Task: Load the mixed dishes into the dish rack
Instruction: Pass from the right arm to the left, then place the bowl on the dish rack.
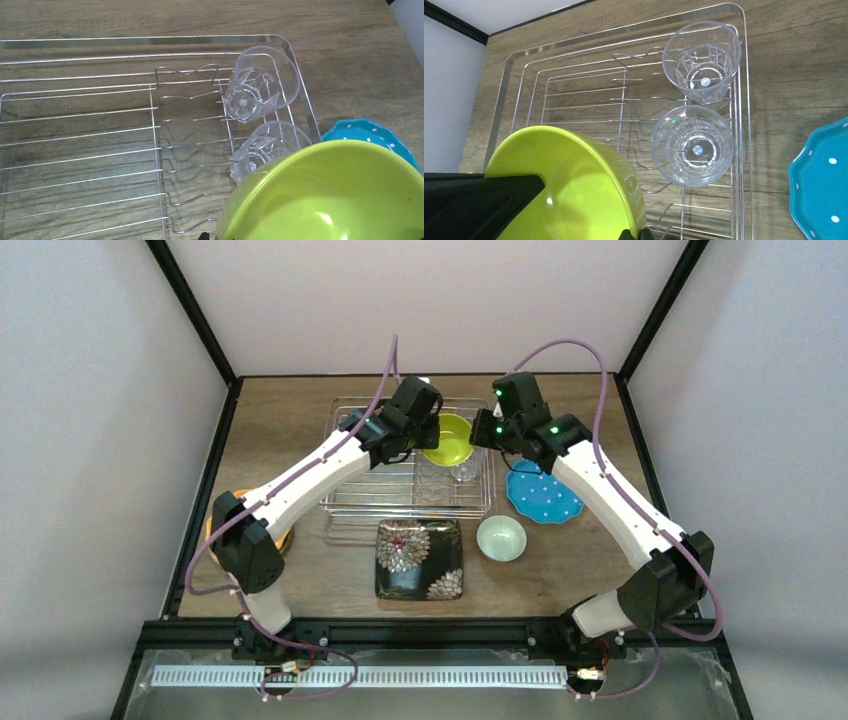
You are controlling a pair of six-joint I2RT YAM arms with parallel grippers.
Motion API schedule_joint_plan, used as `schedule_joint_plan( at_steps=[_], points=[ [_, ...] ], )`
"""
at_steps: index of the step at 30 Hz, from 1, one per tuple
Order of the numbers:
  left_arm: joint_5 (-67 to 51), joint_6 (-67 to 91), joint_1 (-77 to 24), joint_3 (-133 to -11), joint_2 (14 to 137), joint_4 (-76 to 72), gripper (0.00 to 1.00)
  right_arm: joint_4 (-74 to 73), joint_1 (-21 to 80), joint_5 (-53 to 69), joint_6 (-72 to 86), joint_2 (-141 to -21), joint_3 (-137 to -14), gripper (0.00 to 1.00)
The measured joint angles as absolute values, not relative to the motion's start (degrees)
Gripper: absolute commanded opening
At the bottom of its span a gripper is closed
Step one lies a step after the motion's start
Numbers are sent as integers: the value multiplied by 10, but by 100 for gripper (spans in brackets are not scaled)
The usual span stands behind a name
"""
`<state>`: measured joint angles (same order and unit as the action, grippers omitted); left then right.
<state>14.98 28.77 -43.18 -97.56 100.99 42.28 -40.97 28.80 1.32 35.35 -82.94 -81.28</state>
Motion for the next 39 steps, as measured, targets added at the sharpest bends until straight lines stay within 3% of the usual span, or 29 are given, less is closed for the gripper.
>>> schedule_joint_plan(
  at_steps=[10, 20, 26, 39],
  points=[
    [164, 285, -433, -918, 992, 370, 3, -418, 298, 4, 350, -842, -813, 1],
    [198, 283, -436, -872, 952, 321, 3, -406, 305, 9, 349, -842, -816, 29],
    [224, 282, -440, -847, 931, 283, 3, -398, 306, 12, 350, -840, -816, 41],
    [286, 260, -446, -809, 908, 211, 3, -377, 309, 17, 349, -836, -816, 52]
  ],
)
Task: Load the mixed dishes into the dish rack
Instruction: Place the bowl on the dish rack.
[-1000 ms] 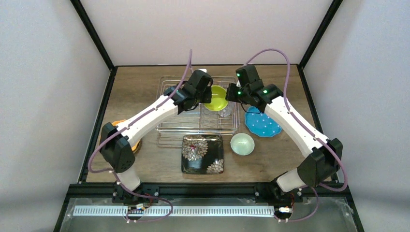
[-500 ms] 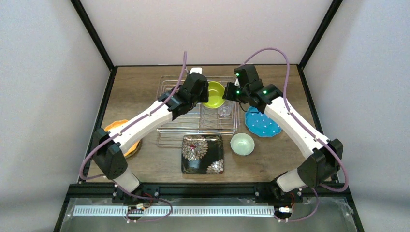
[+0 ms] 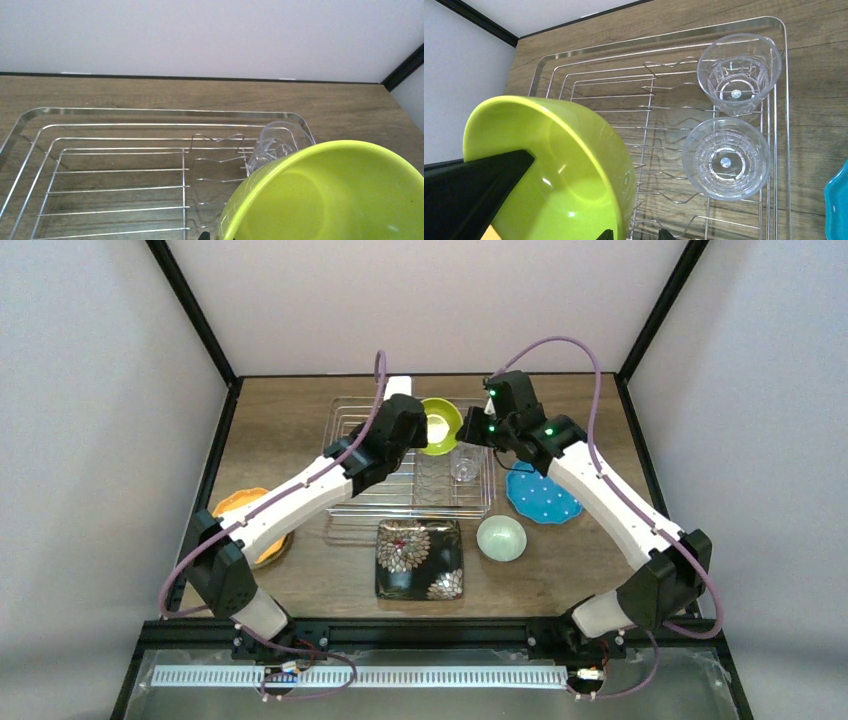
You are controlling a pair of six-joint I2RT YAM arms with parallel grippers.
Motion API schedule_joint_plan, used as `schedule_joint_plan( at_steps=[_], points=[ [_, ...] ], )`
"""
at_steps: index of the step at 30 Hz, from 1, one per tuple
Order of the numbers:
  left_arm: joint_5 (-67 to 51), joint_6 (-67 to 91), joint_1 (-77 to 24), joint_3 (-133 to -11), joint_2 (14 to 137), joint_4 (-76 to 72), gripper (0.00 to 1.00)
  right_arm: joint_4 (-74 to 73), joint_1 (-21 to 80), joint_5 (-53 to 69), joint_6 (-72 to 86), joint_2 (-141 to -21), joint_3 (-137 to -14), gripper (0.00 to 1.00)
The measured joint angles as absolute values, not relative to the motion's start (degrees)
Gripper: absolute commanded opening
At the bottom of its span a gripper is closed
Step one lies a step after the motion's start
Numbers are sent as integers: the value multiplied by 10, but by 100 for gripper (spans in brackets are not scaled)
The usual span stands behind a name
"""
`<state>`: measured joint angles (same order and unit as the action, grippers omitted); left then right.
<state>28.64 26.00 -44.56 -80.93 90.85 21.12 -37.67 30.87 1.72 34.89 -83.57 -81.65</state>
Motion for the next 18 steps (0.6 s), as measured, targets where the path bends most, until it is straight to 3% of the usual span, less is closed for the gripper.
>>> schedule_joint_plan(
  at_steps=[18],
  points=[
    [464, 176, -440, -745, 909, 32, 3, -387, 308, 34, 321, -767, -809, 58]
  ],
)
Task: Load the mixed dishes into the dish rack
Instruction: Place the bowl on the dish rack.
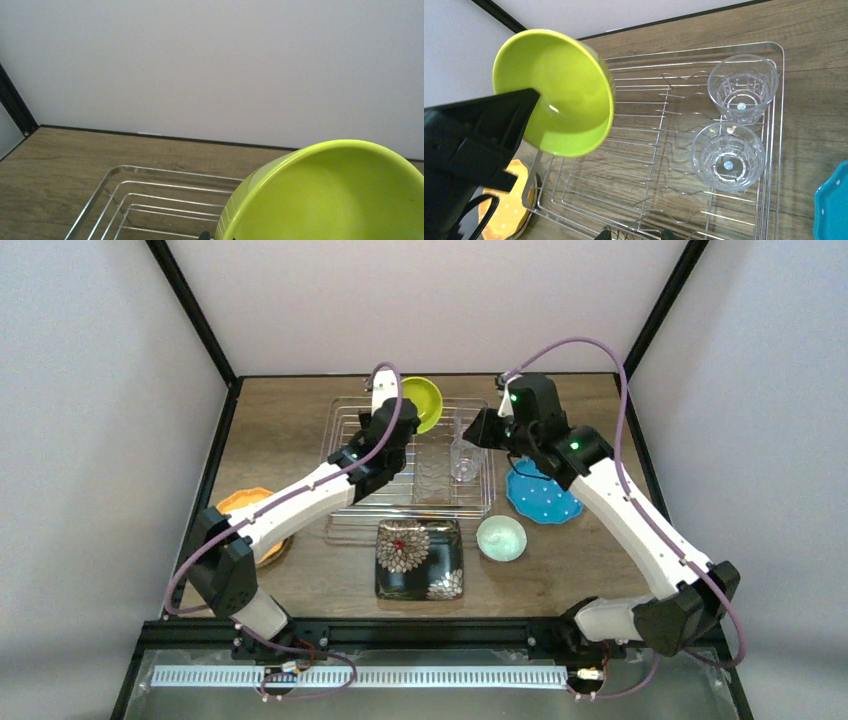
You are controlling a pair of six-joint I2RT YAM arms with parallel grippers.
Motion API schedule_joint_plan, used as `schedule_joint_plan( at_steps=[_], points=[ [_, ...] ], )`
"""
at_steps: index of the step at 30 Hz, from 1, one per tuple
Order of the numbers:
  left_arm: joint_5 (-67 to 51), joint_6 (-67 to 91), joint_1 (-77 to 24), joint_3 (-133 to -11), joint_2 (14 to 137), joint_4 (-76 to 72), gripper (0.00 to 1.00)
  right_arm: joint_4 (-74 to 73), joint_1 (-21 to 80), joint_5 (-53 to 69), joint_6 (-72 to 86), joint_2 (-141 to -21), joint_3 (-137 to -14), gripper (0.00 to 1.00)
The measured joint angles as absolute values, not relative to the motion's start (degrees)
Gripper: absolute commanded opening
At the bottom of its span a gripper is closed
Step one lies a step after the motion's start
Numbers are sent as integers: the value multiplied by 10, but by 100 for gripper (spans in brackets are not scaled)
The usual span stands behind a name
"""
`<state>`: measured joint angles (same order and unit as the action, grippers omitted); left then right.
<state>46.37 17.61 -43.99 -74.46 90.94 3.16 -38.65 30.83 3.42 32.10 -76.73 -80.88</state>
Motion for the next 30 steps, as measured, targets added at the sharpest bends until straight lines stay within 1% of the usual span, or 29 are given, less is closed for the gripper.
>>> schedule_joint_plan(
  at_steps=[3, 9, 14, 20, 30],
  points=[
    [485, 141, -440, -727, 914, -28, 3, -379, 308, 41, 319, -741, -787, 58],
    [519, 31, -440, -653, 950, -197, 3, -369, 308, 54, 313, -696, -751, 59],
    [542, -79, -440, -612, 1022, -354, 3, -366, 309, 61, 300, -671, -732, 62],
    [555, -179, -439, -606, 1105, -520, 3, -365, 309, 62, 278, -650, -716, 62],
    [564, -264, -435, -625, 1170, -684, 3, -361, 308, 62, 258, -643, -664, 62]
  ],
)
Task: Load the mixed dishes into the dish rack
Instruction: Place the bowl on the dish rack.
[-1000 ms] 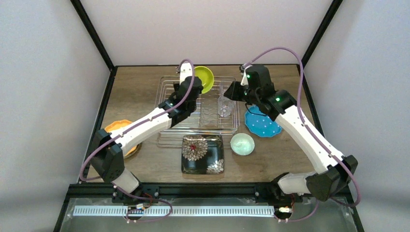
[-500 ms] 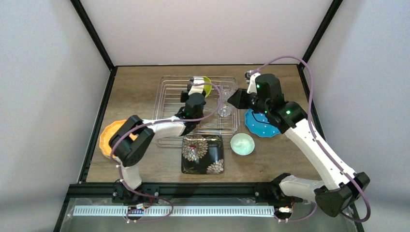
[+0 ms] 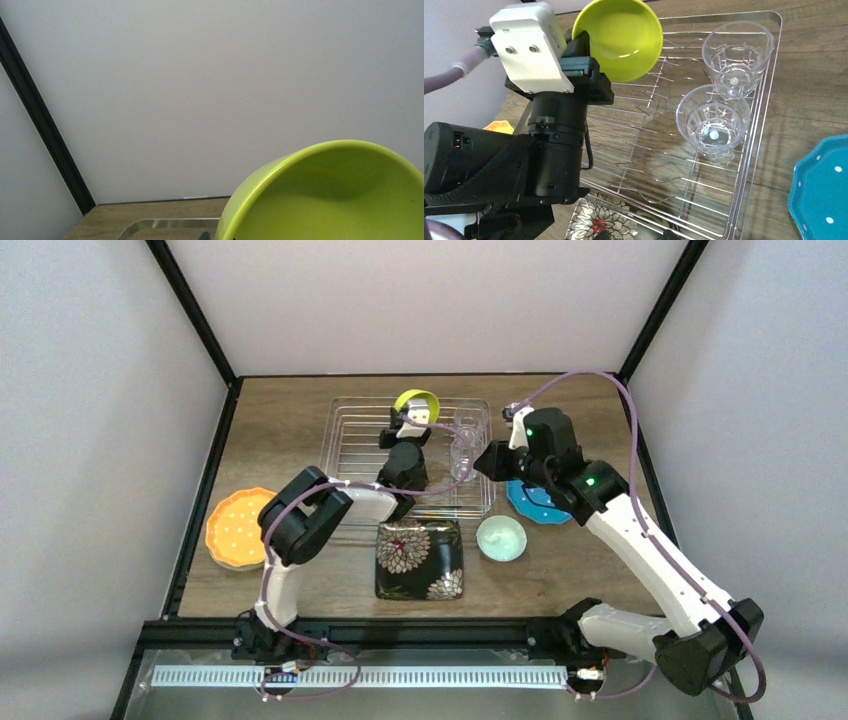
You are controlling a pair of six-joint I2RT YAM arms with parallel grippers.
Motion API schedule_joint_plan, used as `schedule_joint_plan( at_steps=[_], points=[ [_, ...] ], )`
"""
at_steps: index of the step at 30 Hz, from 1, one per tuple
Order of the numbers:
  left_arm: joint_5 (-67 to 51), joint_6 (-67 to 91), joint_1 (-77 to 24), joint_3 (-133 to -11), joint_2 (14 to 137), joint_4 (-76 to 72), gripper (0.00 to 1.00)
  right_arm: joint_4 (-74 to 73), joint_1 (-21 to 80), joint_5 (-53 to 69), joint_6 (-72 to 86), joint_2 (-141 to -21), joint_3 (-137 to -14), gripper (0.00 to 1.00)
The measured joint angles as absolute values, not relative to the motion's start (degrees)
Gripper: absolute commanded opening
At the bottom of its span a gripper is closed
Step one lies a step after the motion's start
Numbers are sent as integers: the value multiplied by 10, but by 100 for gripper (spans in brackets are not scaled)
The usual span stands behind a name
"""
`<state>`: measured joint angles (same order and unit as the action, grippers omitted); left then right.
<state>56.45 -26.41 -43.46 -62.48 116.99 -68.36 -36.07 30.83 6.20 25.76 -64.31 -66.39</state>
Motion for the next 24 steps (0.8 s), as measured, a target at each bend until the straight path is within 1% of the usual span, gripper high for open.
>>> schedule_joint_plan(
  at_steps=[10, 22, 24],
  points=[
    [548, -340, -430, -645, 1216, -776, 3, -335, 309, 61, 256, -625, -636, 63],
    [519, -404, -421, -675, 1268, -809, 3, -311, 308, 59, 254, -604, -592, 63],
    [513, -413, -421, -682, 1271, -818, 3, -310, 308, 58, 253, -600, -590, 64]
  ],
)
